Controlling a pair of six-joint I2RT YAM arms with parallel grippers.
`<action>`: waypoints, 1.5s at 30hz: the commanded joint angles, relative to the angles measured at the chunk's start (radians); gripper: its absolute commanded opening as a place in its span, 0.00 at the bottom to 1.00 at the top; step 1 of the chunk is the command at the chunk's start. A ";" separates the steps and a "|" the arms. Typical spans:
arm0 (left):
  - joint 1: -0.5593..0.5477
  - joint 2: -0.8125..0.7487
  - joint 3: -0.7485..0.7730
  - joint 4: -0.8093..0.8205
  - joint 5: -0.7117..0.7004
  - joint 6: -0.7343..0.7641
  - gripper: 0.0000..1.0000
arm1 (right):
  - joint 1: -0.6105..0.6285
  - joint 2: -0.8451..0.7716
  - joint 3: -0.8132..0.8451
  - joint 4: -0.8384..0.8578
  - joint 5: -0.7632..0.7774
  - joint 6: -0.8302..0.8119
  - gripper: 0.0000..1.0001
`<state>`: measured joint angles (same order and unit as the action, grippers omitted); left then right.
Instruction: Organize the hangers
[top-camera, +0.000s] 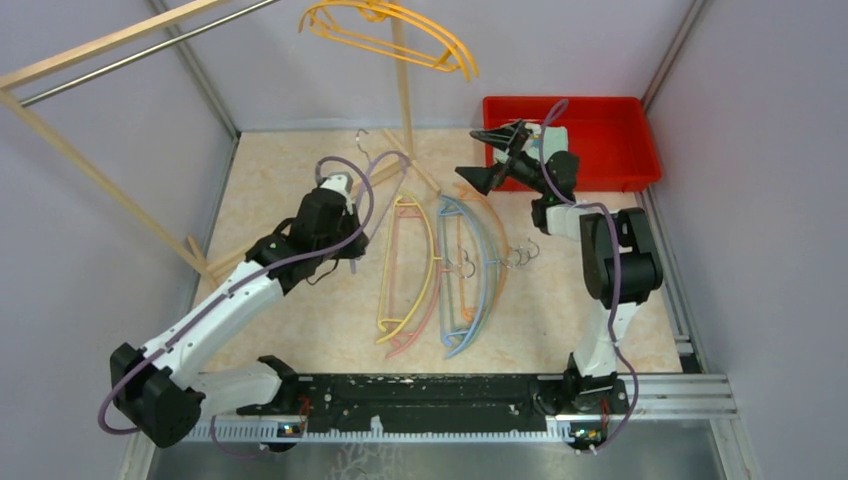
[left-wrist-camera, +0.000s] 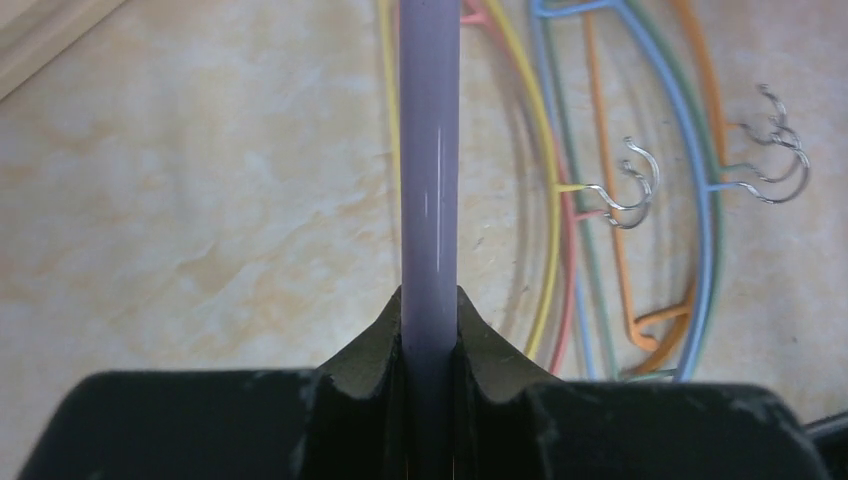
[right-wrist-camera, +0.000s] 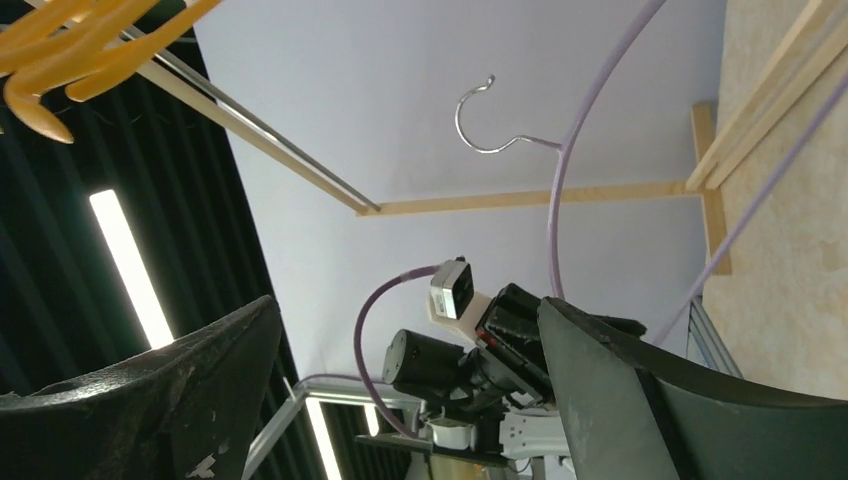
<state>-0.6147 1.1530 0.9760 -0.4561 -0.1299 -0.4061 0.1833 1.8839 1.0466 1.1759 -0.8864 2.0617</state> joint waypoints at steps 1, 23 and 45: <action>0.000 -0.114 0.068 -0.162 -0.291 -0.132 0.00 | -0.057 -0.046 -0.011 0.067 -0.057 -0.026 0.99; -0.113 -0.037 0.392 -0.046 -0.957 0.095 0.00 | 0.102 -0.141 0.213 -1.706 0.532 -1.682 0.99; -0.109 -0.013 0.344 0.334 -1.078 0.419 0.00 | 0.102 -0.085 0.294 -1.714 0.459 -1.656 0.90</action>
<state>-0.7563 1.1248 1.2373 0.0078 -1.2415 0.1555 0.2848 1.7973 1.2919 -0.5549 -0.4057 0.4038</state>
